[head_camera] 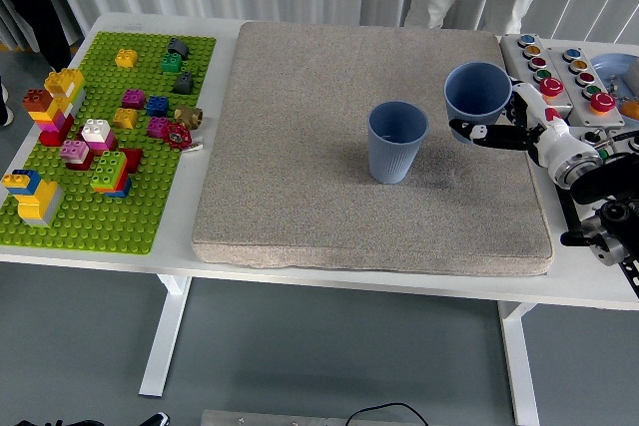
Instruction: Pick cup pour cup place
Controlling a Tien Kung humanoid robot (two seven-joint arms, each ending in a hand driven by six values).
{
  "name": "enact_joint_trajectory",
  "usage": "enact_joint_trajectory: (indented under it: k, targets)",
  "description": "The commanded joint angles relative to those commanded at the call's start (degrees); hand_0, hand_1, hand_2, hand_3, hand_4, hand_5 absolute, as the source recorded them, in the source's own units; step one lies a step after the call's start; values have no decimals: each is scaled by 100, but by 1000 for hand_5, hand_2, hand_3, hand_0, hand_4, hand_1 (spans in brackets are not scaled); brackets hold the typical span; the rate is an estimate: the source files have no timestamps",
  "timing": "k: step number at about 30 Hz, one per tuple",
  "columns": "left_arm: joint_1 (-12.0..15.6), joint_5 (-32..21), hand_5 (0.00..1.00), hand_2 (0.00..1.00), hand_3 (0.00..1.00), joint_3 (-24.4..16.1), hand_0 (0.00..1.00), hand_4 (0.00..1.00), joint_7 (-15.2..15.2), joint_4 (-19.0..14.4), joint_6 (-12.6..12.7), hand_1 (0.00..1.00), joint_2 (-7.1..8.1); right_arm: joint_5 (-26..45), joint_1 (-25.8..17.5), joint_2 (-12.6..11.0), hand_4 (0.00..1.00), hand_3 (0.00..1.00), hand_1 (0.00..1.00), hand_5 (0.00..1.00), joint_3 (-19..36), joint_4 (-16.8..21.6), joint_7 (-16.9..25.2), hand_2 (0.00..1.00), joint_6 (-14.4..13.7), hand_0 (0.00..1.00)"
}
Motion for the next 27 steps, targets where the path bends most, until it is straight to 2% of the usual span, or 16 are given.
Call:
enact_joint_trajectory:
  k: [13, 27]
  targets:
    - [-12, 62, 998, 869, 794, -30, 804, 500, -8, -4, 20, 853, -2, 60, 309, 109, 792, 809, 818, 315, -165, -202, 24, 815, -28, 914]
    - [-13, 180, 998, 870, 794, -112, 804, 501, 42, -8, 13, 854, 3, 191, 637, 362, 792, 809, 819, 317, -410, -456, 64, 813, -71, 916]
